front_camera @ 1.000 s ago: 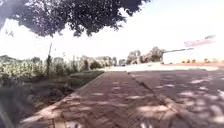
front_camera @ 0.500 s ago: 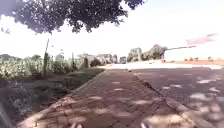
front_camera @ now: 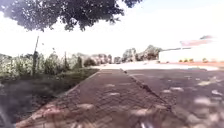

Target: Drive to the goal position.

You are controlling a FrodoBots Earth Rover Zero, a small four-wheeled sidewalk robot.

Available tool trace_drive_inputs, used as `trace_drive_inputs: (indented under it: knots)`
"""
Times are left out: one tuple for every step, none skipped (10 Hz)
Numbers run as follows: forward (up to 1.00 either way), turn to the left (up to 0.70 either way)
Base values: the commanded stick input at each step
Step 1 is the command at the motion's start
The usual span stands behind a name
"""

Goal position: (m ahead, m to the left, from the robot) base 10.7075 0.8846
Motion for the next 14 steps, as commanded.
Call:
trace_drive_inputs:
  knots:
    - [0.70,0.00]
    - [0.70,0.00]
    - [0.70,0.00]
    - [0.70,0.00]
    - [0.70,0.00]
    - [0.70,0.00]
    - [0.70,0.00]
    - [0.70,0.00]
    - [0.70,0.00]
    - [0.70,0.00]
    - [0.70,0.00]
    - [0.70,0.00]
    - [0.70,0.00]
    - [0.70,0.00]
